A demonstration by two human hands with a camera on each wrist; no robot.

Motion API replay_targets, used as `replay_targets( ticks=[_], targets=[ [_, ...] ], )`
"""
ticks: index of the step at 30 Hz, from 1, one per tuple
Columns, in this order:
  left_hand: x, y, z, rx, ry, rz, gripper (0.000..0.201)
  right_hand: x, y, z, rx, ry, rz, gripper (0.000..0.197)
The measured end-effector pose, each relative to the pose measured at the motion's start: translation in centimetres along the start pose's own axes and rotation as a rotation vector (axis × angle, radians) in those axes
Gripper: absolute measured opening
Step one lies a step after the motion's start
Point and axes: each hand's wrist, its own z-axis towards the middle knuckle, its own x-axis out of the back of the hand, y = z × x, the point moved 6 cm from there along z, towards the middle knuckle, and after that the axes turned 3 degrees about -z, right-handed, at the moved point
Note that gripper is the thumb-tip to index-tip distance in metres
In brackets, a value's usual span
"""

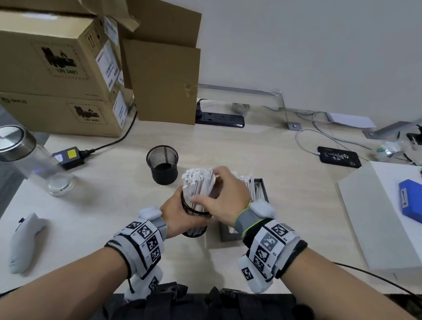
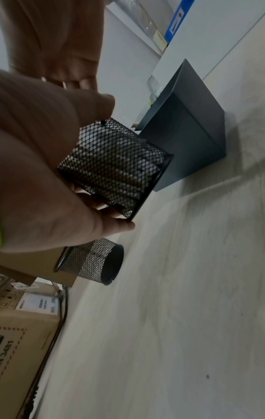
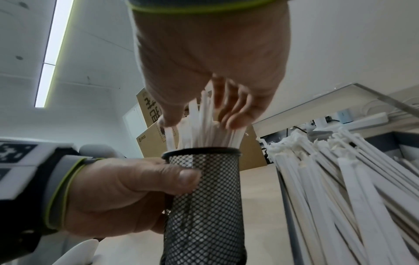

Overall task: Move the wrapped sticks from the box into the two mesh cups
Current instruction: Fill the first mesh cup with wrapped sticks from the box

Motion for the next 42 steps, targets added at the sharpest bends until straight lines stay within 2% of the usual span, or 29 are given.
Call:
replay_targets(
  ticks=[3,4,7,9,12,15,19,21,23,27,32,37,42],
  targets=[
    [0.5,-0.2,-0.1,0.003,0.010,0.053,0.095,1.6,-0.5,0.4,0.182,0.235,0.100,0.081],
    [0.4,-0.2,0.0,0.001,0.002,0.053,0.093,1.3,-0.6,0.5,0.227,0.219,0.086,0.085],
    [0.2,0.1,0.4,-0.038,-0.036,0.031,0.084,-1.8,-1.2,0.2,0.328,0.003,-0.149,0.091],
    [0.1,0.5,0.5,-0.076,-0.045,0.043,0.080,-3.0,-1.0,-0.2,0.374,-0.018,-0.242,0.092],
    [0.6,0.2,0.6,-0.074,-0.018,-0.003,0.081,-1.7,0.2,0.5,0.308,0.086,-0.130,0.087],
    [1.2,0.1,1.2,-0.087,0.033,0.006,0.075,-0.1,2.3,1.0,0.211,0.150,-0.052,0.073],
    [1.7,-1.5,3.9,0.008,0.158,0.093,0.097,-0.5,6.2,0.1,0.192,0.067,-0.173,0.044],
    [1.5,-1.3,5.0,0.018,0.188,0.154,0.098,-1.0,8.0,-1.0,0.198,0.031,-0.213,0.034],
    [0.8,-0.5,6.2,0.019,0.175,0.165,0.091,-1.5,9.4,-1.7,0.190,0.003,-0.257,0.028],
    [-0.5,-0.3,9.7,0.024,0.139,0.139,0.091,-1.5,11.0,-2.2,0.141,0.004,-0.266,0.022],
    [-1.0,0.5,11.5,0.047,0.101,0.148,0.078,-1.8,11.5,-1.5,0.086,-0.026,-0.257,0.023],
    [0.0,1.1,10.3,0.008,0.066,0.280,0.083,-2.2,10.8,-0.4,0.074,-0.040,-0.262,0.018],
    [2.7,1.4,7.9,0.029,0.003,0.460,0.057,-2.6,9.4,1.1,0.075,-0.030,-0.210,0.011]
  ],
)
